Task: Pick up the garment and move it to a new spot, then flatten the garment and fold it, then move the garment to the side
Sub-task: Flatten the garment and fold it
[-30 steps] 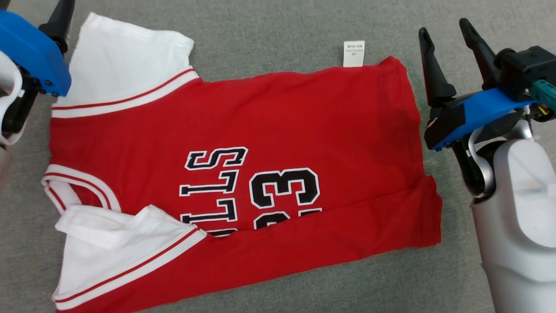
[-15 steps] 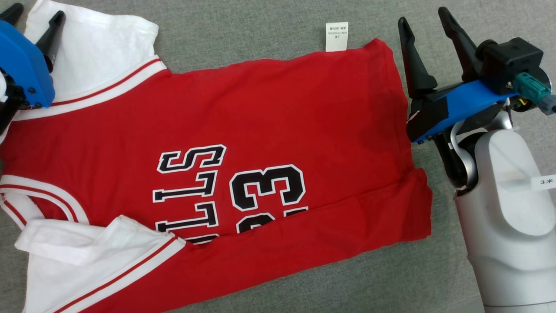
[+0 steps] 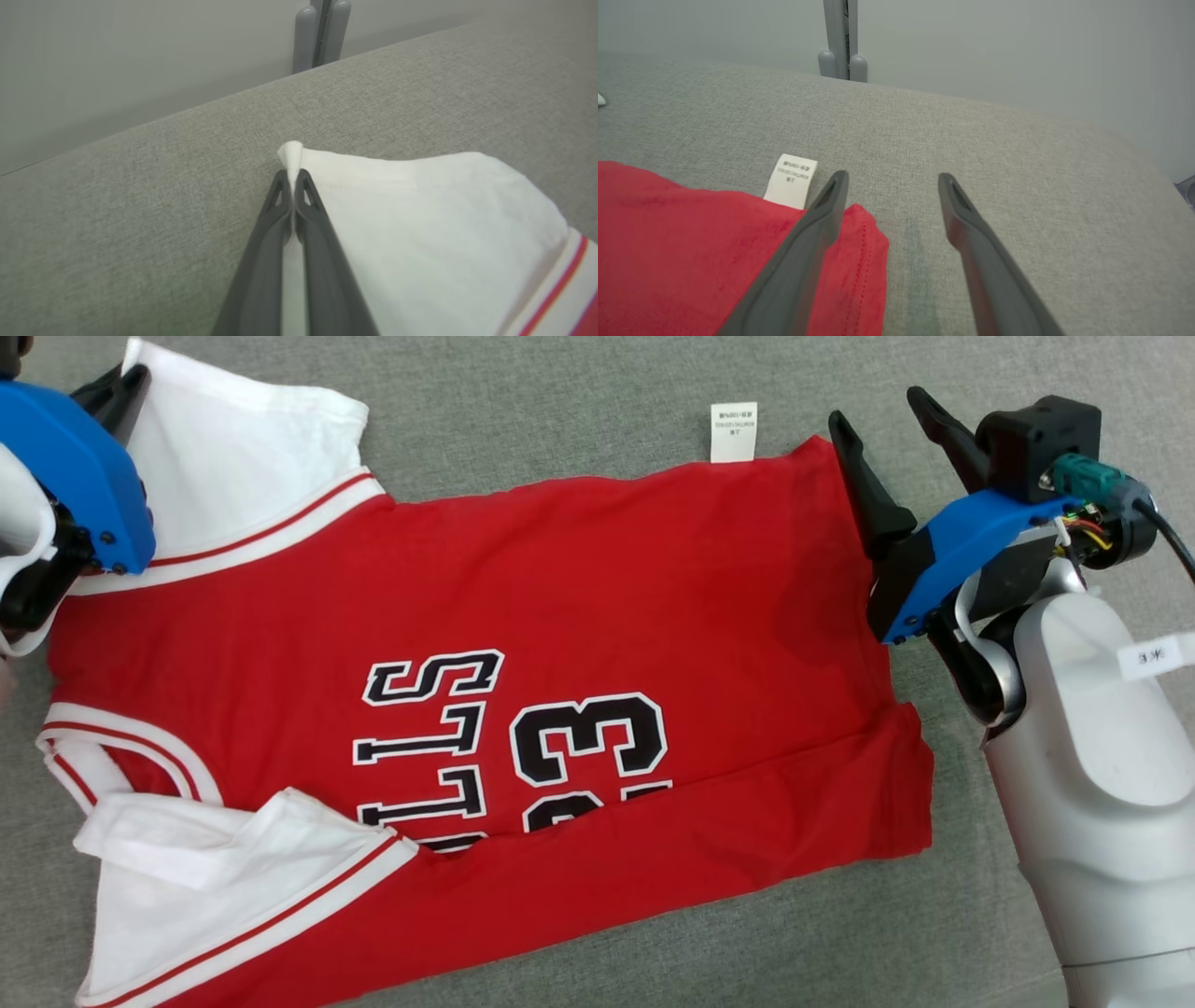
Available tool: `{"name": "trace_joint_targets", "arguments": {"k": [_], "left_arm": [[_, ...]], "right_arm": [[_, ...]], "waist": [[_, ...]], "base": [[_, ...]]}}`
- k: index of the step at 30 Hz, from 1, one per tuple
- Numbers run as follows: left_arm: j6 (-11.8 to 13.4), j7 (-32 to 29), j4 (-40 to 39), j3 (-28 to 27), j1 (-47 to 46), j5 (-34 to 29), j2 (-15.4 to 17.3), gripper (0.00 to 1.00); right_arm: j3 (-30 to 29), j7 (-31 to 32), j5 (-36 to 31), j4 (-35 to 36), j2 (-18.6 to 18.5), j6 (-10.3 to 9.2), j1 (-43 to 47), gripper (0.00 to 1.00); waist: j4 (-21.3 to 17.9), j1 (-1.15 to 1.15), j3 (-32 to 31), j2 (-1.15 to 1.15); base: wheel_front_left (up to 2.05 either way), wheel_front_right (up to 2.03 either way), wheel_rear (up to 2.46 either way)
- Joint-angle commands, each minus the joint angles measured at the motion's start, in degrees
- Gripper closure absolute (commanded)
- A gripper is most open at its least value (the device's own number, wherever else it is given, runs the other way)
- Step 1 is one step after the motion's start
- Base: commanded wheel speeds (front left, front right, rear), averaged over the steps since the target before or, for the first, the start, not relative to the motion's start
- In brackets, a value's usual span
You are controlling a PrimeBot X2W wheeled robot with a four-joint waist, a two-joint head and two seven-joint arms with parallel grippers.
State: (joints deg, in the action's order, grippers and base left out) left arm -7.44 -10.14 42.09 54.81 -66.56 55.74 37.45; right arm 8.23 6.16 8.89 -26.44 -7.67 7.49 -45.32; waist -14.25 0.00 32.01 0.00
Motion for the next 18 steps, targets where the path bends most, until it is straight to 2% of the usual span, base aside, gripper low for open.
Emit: {"name": "trace_joint_targets", "arguments": {"k": [1, 8, 14, 15, 16, 17, 18], "left_arm": [[-0.1, 0.9, -0.2, 0.7, -1.2, 0.4, -0.3, 1.00], [-0.1, 4.6, -1.1, 3.9, -2.9, 1.6, -1.1, 1.00], [-0.1, 6.4, -1.5, 6.0, -4.2, 2.6, -1.5, 1.00], [-0.1, 6.8, -1.5, 6.4, -4.4, 2.9, -1.6, 1.00], [-0.1, 7.2, -1.6, 6.6, -4.7, 2.9, -1.7, 1.00], [-0.1, 7.7, -1.7, 6.9, -4.9, 3.3, -1.8, 1.00], [-0.1, 8.1, -1.7, 7.3, -5.1, 3.5, -1.9, 1.00]], "right_arm": [[0.7, 1.5, 0.8, -0.7, -0.7, 0.01, -1.0, 0.00], [3.4, 9.4, 4.0, -4.5, -3.8, 0.01, -2.1, 0.00], [5.1, 12.0, 6.3, -6.3, -5.0, 0.01, -2.7, 0.00], [5.7, 12.3, 6.8, -6.7, -5.1, 0.01, -2.7, 0.51], [6.0, 12.7, 7.2, -7.1, -5.2, 0.01, -2.7, 0.84], [6.5, 13.1, 7.6, -7.6, -5.3, 0.01, -2.9, 1.00], [6.7, 13.4, 8.0, -7.9, -5.5, 0.00, -3.1, 1.00]], "waist": [[0.3, 0.00, -0.3, 0.00], [2.4, 0.00, -0.7, 0.00], [3.6, 0.00, -0.4, 0.00], [3.8, 0.00, -0.4, 0.00], [4.0, 0.00, -0.3, 0.00], [4.2, 0.00, -0.3, 0.00], [4.3, 0.00, -0.3, 0.00]], "base": [[0.00, 0.00, 0.00], [0.00, 0.00, 0.00], [0.00, 0.00, 0.00], [0.00, 0.00, 0.00], [0.00, 0.00, 0.00], [0.00, 0.00, 0.00], [0.00, 0.00, 0.00]]}}
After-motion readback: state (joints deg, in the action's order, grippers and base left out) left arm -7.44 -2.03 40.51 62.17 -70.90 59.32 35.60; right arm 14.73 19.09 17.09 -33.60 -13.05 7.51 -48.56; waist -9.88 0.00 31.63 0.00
